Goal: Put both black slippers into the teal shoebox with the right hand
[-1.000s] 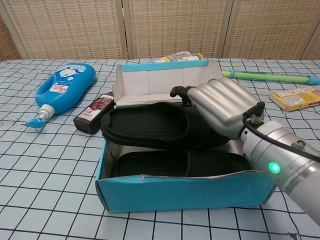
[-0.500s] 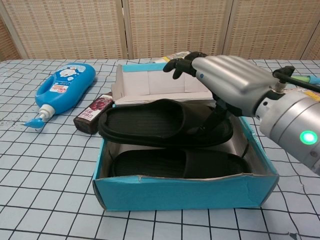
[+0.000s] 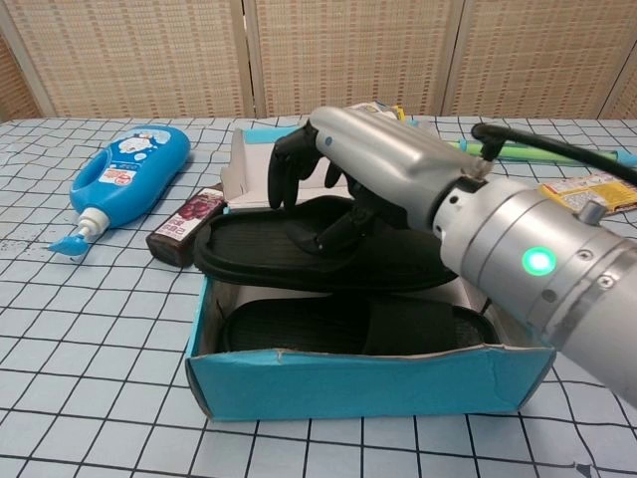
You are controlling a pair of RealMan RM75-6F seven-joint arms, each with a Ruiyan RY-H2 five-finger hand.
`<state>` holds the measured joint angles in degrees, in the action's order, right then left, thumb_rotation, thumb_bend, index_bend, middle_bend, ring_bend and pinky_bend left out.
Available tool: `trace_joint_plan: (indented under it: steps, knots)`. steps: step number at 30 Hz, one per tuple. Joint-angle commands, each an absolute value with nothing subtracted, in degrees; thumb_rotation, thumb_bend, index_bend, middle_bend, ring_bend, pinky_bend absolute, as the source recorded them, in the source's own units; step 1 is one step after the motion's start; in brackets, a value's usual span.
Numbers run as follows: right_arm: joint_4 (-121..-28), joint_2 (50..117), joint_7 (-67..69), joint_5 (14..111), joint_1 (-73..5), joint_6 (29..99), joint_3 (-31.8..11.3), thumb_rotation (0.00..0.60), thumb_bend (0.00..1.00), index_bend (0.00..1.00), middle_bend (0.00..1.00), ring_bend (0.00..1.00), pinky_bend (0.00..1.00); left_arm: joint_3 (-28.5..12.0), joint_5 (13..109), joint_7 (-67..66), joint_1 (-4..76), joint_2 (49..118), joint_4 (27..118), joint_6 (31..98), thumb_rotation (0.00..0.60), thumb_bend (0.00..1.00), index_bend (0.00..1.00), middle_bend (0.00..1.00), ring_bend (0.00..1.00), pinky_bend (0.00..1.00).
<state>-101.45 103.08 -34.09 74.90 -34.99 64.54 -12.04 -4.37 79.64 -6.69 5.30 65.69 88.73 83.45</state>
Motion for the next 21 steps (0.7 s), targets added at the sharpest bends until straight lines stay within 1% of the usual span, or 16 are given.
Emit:
trace_joint_plan:
  steps: [1, 7, 10, 21]
  knots:
    - [-95.84, 106.41, -31.20, 75.23, -37.60, 62.26, -12.67, 0.600, 0.46, 0.51, 0.44, 0.30, 0.34, -4.34, 79.64, -6.75, 5.31, 65.69, 88.72, 83.39, 0.600, 0.41, 0.03, 0.00, 0.09, 0.54]
    - [-88.30, 108.98, -27.21, 76.65, -39.01, 61.02, -11.44, 0.600, 0.46, 0.52, 0.45, 0.30, 0.34, -4.34, 79.60, -6.54, 5.26, 65.50, 88.86, 83.38, 0.600, 0.41, 0.03, 0.00, 0.09, 0.54]
    - [-86.02, 109.24, -26.60, 76.36, -39.26, 59.98, -10.45, 0.600, 0.46, 0.52, 0.45, 0.30, 0.34, -4.34, 79.65, -6.35, 5.24, 65.44, 88.93, 83.43, 0.600, 0.41, 0.03, 0.00, 0.09, 0.54]
    - [-83.92, 108.51, -28.30, 75.47, -39.07, 58.64, -7.51, 0.600, 0.46, 0.52, 0.45, 0.30, 0.34, -4.22, 79.71, -6.35, 5.34, 65.40, 89.05, 83.14, 0.600, 0.41, 0.03, 0.00, 0.09, 0.54]
